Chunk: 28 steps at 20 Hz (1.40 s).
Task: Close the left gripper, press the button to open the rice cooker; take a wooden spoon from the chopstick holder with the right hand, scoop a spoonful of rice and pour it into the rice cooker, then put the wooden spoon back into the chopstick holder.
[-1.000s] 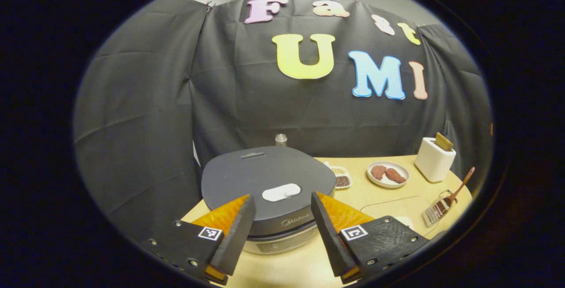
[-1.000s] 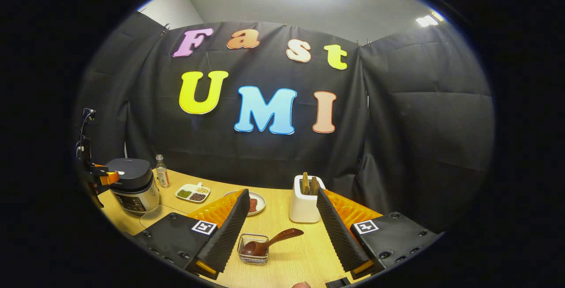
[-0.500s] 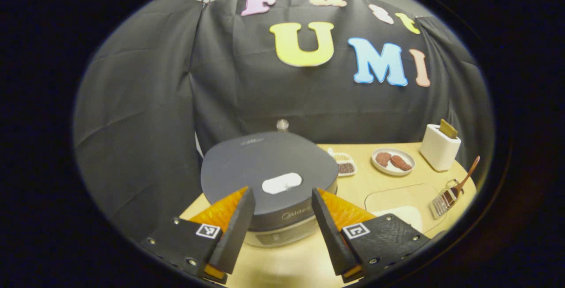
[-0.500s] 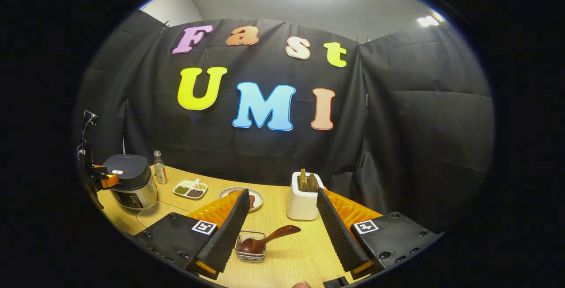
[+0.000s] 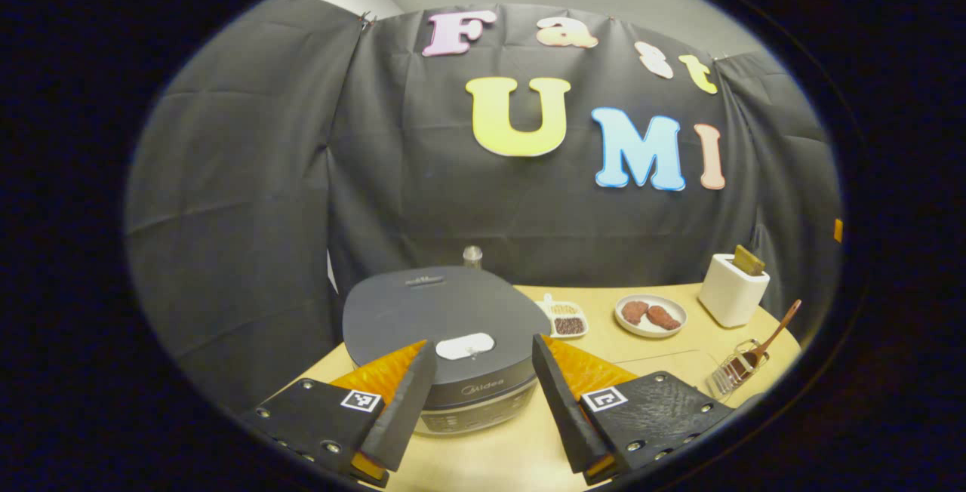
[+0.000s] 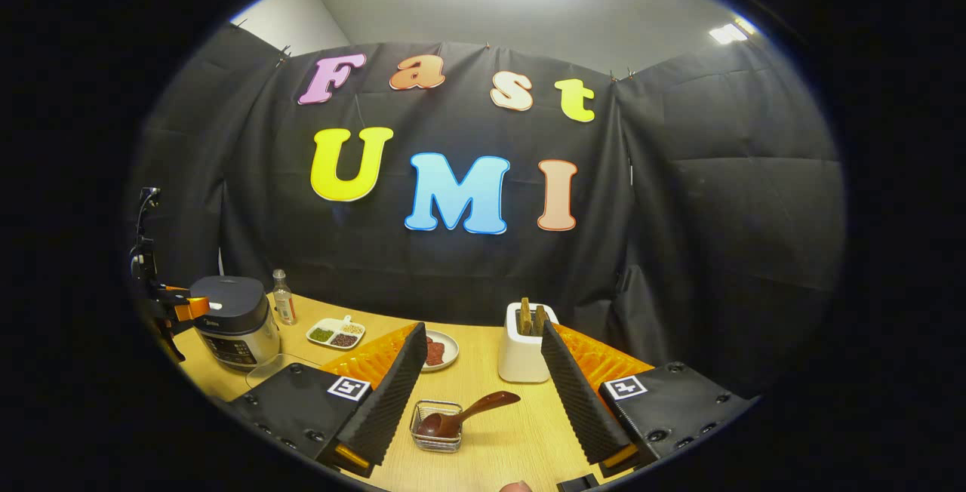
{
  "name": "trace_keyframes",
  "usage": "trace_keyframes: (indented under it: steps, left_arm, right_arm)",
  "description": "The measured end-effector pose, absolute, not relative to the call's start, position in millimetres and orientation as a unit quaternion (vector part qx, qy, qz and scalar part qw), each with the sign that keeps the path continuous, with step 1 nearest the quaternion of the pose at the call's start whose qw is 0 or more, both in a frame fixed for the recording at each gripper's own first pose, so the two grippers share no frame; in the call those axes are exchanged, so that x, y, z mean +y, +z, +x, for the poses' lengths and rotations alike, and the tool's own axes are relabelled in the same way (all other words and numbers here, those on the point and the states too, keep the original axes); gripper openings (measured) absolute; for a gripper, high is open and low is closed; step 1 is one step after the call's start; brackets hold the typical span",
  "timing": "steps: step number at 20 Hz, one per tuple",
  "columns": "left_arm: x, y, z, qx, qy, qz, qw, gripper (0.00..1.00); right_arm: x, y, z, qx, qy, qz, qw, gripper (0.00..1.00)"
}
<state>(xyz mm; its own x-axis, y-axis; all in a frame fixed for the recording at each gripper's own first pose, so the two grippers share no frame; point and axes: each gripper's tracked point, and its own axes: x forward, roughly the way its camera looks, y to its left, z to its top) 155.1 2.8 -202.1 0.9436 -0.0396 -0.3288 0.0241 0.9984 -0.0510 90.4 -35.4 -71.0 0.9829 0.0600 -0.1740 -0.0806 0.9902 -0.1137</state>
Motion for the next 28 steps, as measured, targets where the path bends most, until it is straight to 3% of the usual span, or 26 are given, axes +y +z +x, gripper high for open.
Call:
trace_keyframes:
  steps: [8, 9, 12, 13, 19, 20, 27, 28]
  left_arm:
    - [-22, -83, 77, 0.076, -0.026, -0.027, 0.996, 0.81]
    - [-22, -71, 68, 0.065, -0.027, -0.024, 0.997, 0.80]
    - [-22, -46, 45, 0.042, -0.034, -0.018, 0.998, 0.80]
    - [-22, -43, 37, 0.039, -0.036, -0.019, 0.998, 0.80]
    - [-2, -34, 3, 0.033, -0.044, -0.010, 0.998, 0.80]
    - [1, -34, -1, 0.032, -0.043, -0.012, 0.998, 0.80]
    - [22, -30, -14, 0.028, -0.036, -0.020, 0.999, 0.80]
    - [25, -29, -15, 0.026, -0.035, -0.021, 0.999, 0.81]
  right_arm:
    - [-21, -47, 54, 0.055, 0.091, -0.030, 0.994, 0.96]
    - [-21, -42, 49, 0.048, 0.092, -0.031, 0.994, 0.92]
    - [-15, -33, 33, 0.034, 0.093, -0.025, 0.995, 0.96]
    - [-13, -32, 27, 0.035, 0.092, -0.020, 0.995, 0.92]
    - [1, -25, -5, 0.025, 0.078, -0.014, 0.997, 0.92]
    - [3, -25, -10, 0.025, 0.077, -0.013, 0.997, 0.96]
    - [16, -21, -28, 0.021, 0.076, -0.018, 0.997, 0.92]
    - [16, -20, -28, 0.020, 0.076, -0.019, 0.997, 0.96]
